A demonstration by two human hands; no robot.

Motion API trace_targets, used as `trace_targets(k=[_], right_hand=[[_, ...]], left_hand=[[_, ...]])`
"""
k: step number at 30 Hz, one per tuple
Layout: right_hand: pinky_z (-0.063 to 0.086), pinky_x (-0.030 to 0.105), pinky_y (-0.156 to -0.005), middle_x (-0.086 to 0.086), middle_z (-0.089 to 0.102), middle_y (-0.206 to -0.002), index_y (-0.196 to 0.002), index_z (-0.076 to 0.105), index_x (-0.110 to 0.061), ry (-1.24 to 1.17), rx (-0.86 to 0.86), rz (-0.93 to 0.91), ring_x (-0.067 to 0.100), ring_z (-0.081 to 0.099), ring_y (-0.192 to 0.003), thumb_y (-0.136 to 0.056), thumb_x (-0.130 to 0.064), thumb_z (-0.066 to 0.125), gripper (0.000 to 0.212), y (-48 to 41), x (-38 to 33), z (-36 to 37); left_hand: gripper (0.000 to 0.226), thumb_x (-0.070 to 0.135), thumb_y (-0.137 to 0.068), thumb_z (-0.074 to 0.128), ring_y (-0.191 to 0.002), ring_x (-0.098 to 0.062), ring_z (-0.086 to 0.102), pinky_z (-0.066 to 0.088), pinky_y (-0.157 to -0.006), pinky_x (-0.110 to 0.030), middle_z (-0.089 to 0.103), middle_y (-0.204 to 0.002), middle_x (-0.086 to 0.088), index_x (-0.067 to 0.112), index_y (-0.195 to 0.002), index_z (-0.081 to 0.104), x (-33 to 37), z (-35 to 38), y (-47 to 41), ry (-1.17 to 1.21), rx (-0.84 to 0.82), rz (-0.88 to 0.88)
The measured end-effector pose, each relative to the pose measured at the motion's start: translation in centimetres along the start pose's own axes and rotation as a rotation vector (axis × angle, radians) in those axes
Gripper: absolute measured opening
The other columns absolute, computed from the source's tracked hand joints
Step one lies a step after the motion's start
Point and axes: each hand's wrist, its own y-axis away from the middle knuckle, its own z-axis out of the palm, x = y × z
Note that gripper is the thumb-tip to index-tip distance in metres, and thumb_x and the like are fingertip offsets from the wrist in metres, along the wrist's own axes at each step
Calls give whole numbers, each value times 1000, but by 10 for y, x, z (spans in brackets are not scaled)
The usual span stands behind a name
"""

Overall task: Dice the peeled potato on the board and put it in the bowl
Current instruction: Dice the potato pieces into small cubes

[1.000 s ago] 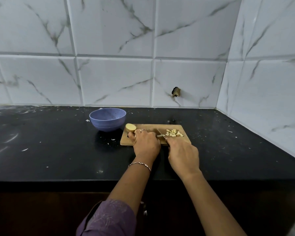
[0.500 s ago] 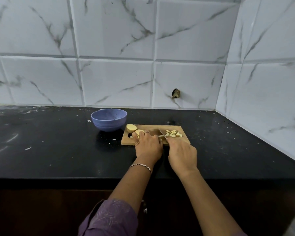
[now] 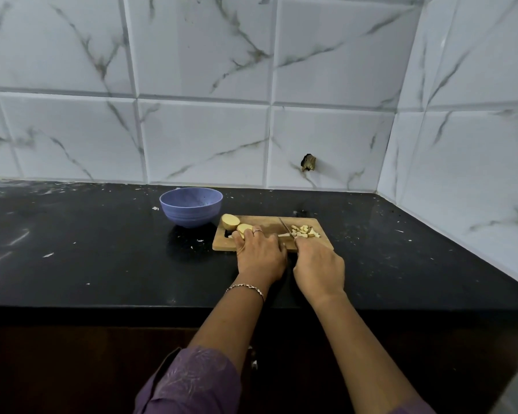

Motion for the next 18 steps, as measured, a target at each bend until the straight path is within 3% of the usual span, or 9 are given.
trace_targets(k=[10, 18], right_hand=[[51, 36, -74, 2, 67, -99, -115, 63, -21, -139, -16, 102, 26, 65, -94, -94, -13, 53, 25, -7, 0, -1], [51, 37, -69, 0, 64, -93, -113, 61, -20, -148, 39, 106, 25, 65, -88, -95, -11, 52, 22, -7, -1, 2]], left_hand=[[46, 46, -102, 28, -123, -30, 40, 20, -107, -52, 49, -132, -14, 21, -124, 58, 0, 2, -3, -7, -5, -1], [46, 47, -101, 31, -122, -30, 42, 34, -96, -46, 51, -130, -14, 20, -125, 59, 0, 0, -1, 0, 4, -11]])
